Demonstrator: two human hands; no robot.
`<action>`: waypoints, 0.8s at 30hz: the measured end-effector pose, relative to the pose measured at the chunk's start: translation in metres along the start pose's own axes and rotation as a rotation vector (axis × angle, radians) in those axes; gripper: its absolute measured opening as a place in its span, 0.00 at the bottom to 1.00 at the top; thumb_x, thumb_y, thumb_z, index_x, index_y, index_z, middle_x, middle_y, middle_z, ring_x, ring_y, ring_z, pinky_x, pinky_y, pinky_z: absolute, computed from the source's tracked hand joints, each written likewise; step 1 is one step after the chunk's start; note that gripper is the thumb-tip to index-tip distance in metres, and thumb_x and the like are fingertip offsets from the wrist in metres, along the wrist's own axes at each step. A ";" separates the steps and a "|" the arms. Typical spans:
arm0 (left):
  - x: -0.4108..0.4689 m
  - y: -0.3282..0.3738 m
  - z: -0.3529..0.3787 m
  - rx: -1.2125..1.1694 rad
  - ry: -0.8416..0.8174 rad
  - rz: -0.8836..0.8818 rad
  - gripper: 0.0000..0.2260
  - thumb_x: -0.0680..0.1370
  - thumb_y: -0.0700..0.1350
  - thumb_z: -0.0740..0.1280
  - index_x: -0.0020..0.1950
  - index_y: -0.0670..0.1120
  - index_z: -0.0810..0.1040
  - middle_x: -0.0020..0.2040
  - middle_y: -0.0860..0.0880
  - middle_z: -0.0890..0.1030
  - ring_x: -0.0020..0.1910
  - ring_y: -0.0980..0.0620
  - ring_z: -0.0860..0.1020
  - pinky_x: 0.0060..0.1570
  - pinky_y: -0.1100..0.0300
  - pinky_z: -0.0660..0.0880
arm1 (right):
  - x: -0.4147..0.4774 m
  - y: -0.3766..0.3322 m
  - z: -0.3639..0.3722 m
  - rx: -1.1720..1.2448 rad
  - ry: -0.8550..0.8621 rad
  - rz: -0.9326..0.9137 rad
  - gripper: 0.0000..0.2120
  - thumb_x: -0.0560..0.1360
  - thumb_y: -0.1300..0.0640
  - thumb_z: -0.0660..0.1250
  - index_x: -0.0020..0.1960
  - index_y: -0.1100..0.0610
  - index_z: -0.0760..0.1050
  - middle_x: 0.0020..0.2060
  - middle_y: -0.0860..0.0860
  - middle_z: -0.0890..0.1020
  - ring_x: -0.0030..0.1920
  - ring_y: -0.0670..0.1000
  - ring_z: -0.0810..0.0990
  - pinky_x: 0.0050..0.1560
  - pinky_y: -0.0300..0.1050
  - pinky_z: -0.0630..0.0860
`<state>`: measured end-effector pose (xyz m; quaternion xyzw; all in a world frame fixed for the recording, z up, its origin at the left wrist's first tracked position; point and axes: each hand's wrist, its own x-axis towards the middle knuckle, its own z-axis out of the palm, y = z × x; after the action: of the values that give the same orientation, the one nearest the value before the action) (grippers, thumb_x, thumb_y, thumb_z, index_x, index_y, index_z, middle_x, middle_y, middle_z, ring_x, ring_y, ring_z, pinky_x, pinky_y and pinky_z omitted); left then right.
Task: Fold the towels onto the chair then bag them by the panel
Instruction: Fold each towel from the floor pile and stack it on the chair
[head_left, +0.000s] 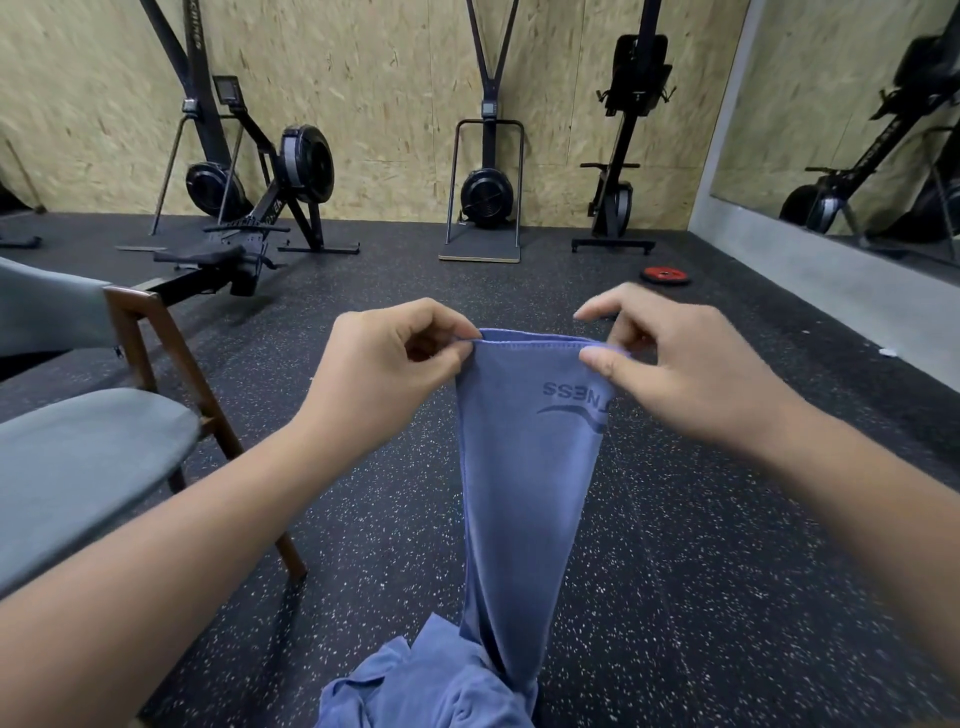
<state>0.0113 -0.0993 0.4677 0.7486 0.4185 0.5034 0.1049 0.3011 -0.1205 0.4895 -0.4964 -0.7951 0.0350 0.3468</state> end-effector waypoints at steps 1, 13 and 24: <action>-0.001 0.002 0.003 -0.025 -0.020 0.005 0.08 0.78 0.38 0.77 0.49 0.52 0.88 0.41 0.57 0.87 0.40 0.58 0.84 0.45 0.67 0.79 | -0.001 -0.002 0.000 -0.095 -0.043 -0.020 0.18 0.79 0.43 0.74 0.67 0.43 0.78 0.47 0.42 0.81 0.50 0.45 0.78 0.56 0.49 0.73; -0.017 0.016 0.042 -0.180 -0.182 0.028 0.10 0.80 0.42 0.77 0.51 0.49 0.75 0.39 0.53 0.84 0.36 0.51 0.80 0.39 0.54 0.76 | -0.013 -0.014 0.050 0.277 -0.168 -0.025 0.05 0.81 0.52 0.74 0.51 0.50 0.78 0.41 0.51 0.84 0.44 0.57 0.81 0.47 0.59 0.77; -0.028 0.008 0.057 -0.681 -0.305 -0.286 0.11 0.80 0.39 0.75 0.55 0.44 0.74 0.48 0.47 0.83 0.44 0.48 0.78 0.49 0.51 0.74 | -0.009 -0.002 0.041 0.221 -0.162 0.009 0.08 0.81 0.51 0.73 0.44 0.50 0.81 0.36 0.49 0.81 0.37 0.42 0.73 0.40 0.44 0.69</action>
<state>0.0596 -0.1097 0.4271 0.6712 0.3074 0.4768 0.4772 0.2780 -0.1168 0.4550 -0.4544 -0.8094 0.1642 0.3338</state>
